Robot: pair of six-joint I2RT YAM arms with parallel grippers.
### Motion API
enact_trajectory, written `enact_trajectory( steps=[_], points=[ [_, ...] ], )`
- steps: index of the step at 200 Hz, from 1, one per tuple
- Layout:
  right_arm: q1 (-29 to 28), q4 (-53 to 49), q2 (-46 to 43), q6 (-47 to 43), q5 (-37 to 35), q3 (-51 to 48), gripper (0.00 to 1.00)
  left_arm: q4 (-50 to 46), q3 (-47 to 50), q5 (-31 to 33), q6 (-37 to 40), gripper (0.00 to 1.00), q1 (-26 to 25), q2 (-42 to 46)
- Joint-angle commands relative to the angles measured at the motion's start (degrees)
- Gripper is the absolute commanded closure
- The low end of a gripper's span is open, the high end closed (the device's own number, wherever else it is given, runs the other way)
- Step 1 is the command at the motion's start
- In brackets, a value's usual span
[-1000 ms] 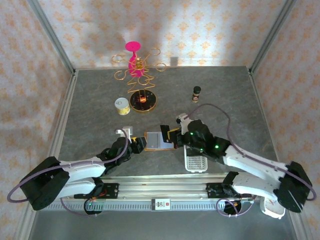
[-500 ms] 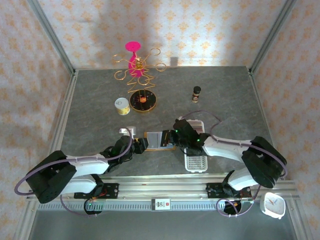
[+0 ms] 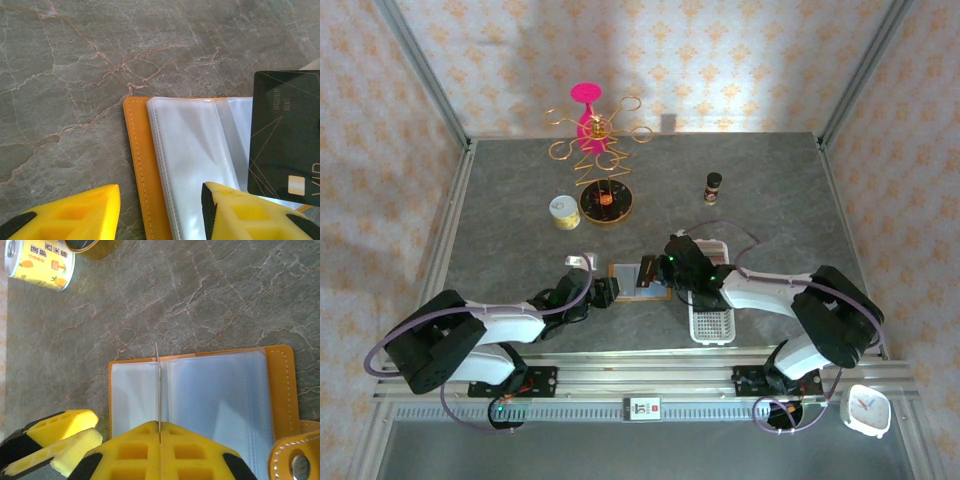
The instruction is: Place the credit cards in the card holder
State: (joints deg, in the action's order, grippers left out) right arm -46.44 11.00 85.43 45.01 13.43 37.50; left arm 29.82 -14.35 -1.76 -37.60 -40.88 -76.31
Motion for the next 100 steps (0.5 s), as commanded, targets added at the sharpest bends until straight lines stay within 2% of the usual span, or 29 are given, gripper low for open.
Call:
enact_trajectory(
  steps=[1,100],
  points=[
    [0.47,2.13,1.22,1.04,-0.03,1.0,1.0,-1.25,-1.72,-0.5,0.53,0.53,0.06,-0.77],
    [0.47,3.85,3.21,2.58,2.45,0.05,1.0,-2.66,-3.13,-0.56,0.95,0.6,0.01,-3.06]
  ],
)
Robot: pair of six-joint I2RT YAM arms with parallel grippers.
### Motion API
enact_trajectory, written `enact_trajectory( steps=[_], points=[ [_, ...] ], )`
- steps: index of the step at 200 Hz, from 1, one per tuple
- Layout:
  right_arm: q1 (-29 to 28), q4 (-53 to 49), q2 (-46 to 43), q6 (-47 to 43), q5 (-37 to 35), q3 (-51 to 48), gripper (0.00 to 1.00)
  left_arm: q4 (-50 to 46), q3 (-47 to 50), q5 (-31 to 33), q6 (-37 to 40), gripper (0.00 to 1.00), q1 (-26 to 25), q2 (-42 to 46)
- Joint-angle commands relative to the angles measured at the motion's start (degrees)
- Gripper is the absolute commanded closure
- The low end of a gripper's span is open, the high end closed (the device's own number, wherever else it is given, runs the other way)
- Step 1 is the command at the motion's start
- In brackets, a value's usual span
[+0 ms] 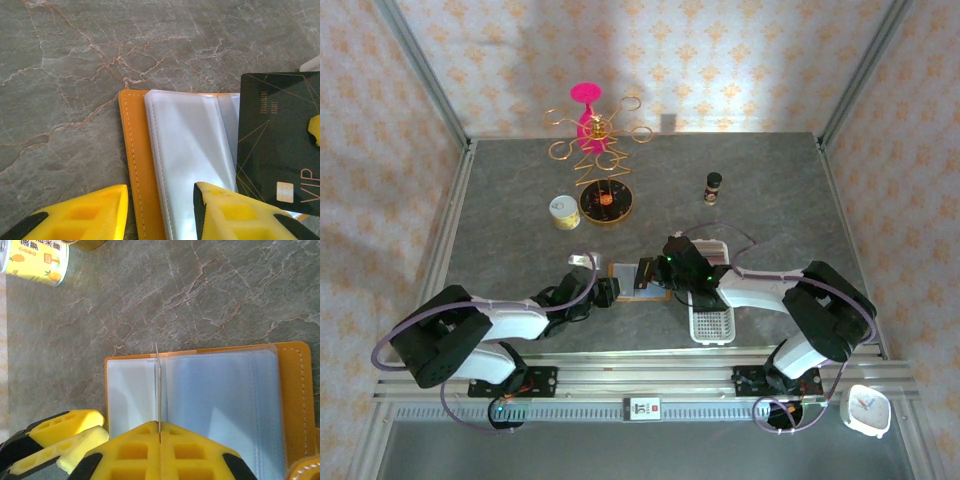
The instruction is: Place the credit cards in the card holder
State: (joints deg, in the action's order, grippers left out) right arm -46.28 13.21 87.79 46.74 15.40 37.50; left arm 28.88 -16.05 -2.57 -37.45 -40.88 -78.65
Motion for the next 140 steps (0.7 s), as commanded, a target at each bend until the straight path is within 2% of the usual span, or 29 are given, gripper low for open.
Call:
enact_trajectory(
  steps=[1,74,140],
  points=[
    [0.32,1.64,0.83,0.83,0.54,0.04,1.0,-1.77,-1.43,0.22,0.8,0.6,0.01,-0.8],
    [0.32,2.7,1.08,2.39,3.3,-1.1,1.0,-2.43,-2.22,0.2,0.95,0.62,0.02,-1.86],
    [0.32,-0.65,2.07,2.24,4.59,-0.94,1.0,-2.52,-2.32,0.28,0.98,0.63,0.02,-2.09]
  ],
)
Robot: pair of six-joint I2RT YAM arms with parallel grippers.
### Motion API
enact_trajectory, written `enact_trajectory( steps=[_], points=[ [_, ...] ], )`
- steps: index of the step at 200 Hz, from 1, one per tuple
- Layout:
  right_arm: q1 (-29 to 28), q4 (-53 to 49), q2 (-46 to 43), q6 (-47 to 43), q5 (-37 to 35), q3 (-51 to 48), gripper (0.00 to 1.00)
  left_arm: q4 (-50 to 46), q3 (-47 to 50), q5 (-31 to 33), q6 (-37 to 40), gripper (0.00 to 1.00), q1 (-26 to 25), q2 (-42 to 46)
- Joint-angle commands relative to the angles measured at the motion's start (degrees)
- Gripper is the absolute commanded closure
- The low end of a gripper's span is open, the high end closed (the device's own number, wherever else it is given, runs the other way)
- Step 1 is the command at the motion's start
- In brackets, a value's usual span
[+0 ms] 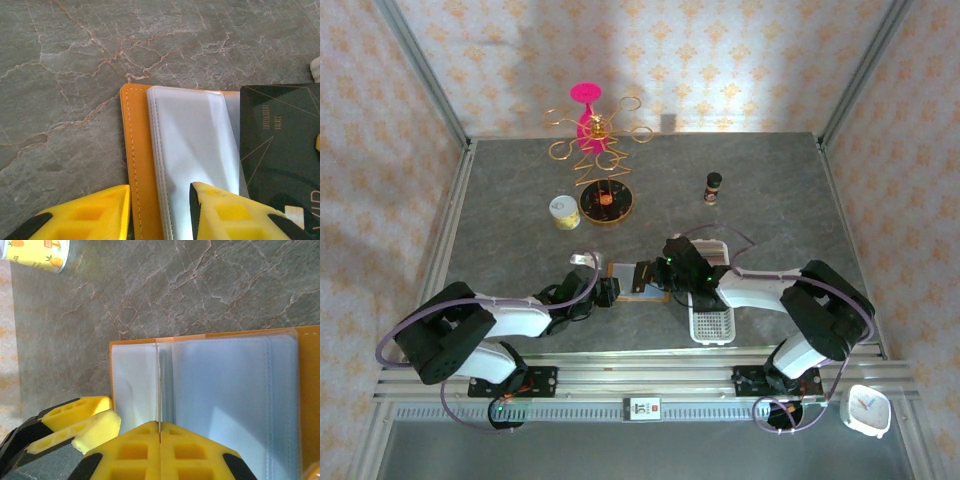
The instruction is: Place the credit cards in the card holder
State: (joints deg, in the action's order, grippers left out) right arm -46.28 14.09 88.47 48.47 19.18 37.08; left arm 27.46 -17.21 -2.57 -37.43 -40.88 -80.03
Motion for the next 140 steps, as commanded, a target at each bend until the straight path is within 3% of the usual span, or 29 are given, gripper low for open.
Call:
enact_trajectory(
  steps=[1,140],
  points=[
    [0.32,-1.53,1.39,0.52,0.8,-0.52,1.0,-1.14,-1.16,0.28,0.96,0.63,0.01,-0.68],
    [0.32,-3.92,5.97,-1.08,3.69,3.46,1.0,-1.32,-1.31,0.28,1.11,0.65,0.01,-0.83]
  ],
)
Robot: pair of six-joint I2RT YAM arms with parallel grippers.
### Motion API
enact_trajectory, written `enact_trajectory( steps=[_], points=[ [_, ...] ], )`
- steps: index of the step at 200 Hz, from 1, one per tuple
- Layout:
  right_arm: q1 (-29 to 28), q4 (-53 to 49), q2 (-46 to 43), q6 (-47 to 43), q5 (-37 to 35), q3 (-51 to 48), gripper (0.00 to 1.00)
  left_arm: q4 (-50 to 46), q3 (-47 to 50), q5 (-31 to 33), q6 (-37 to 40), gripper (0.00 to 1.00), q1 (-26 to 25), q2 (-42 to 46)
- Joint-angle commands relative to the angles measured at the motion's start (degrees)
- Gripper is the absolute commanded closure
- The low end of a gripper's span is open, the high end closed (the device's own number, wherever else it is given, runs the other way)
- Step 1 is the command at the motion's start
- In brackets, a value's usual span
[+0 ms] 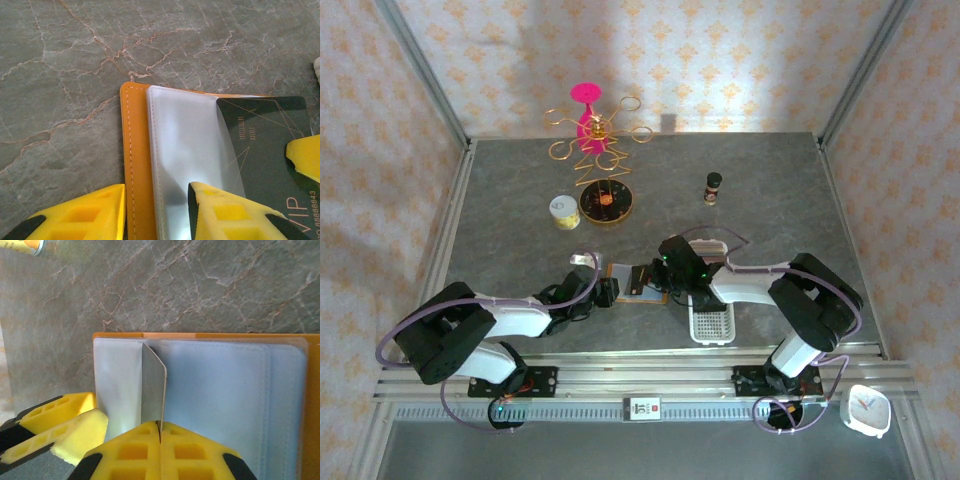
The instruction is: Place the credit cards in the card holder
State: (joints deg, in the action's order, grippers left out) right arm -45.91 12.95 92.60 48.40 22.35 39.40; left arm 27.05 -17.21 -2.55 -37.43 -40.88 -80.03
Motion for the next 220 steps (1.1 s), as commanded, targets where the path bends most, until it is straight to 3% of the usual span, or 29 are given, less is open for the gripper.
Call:
enact_trajectory(
  steps=[1,220],
  points=[
    [-0.05,-2.77,1.86,-1.02,0.51,1.22,1.0,-0.88,-1.32,0.26,1.12,0.65,0.01,-0.83],
    [-0.06,-9.3,-0.6,-3.67,-2.21,1.04,1.0,-1.38,-1.46,0.53,1.13,0.65,0.05,-0.72]
  ],
)
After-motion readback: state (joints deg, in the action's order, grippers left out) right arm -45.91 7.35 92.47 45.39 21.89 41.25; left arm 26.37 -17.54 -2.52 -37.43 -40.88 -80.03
